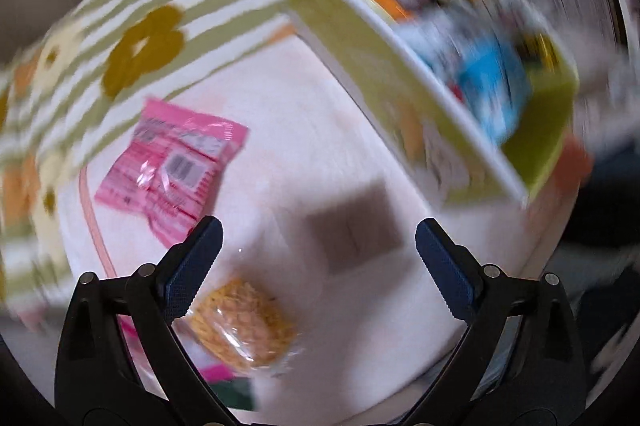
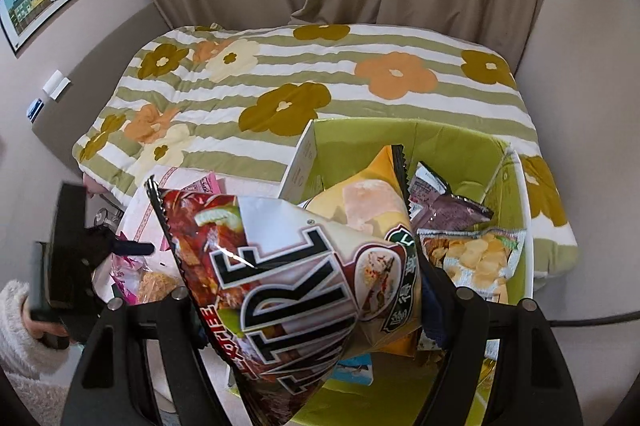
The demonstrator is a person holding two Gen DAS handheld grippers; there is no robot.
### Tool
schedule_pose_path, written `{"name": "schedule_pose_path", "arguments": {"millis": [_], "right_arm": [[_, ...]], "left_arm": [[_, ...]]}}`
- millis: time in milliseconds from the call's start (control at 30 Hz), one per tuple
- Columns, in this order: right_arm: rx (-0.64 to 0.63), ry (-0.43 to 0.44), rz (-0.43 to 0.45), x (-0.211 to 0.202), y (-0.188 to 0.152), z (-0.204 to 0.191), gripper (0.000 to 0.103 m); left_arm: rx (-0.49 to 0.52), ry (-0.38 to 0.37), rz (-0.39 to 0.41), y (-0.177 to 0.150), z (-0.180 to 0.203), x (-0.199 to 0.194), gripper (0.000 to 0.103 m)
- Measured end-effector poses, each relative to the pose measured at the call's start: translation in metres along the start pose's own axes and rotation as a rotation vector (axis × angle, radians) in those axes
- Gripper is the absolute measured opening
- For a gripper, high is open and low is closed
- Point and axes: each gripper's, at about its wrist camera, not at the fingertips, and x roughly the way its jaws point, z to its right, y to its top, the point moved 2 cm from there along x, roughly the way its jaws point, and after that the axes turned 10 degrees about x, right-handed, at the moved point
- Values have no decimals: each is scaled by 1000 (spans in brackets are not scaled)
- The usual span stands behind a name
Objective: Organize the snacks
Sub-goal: 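Carry both packets over the yellow box and open both tools to drop them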
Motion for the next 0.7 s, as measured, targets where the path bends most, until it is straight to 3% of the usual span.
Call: {"name": "schedule_pose_path", "arguments": {"millis": [167,367,500,700], "right_arm": [[81,-40,-3,-1,-16,2,73],[183,-98,-5,-4,-38,8,73],[248,-133,6,-9,-50,15,73],[306,-158,10,-10,-62,17,73]], "left_arm": [[304,-54,-53,3,23,23,97],[549,-105,-133,3,43,65,97],[658,-125,-157,-5,53,79,97],[733,-127,-165,-15,61,88,92]]}}
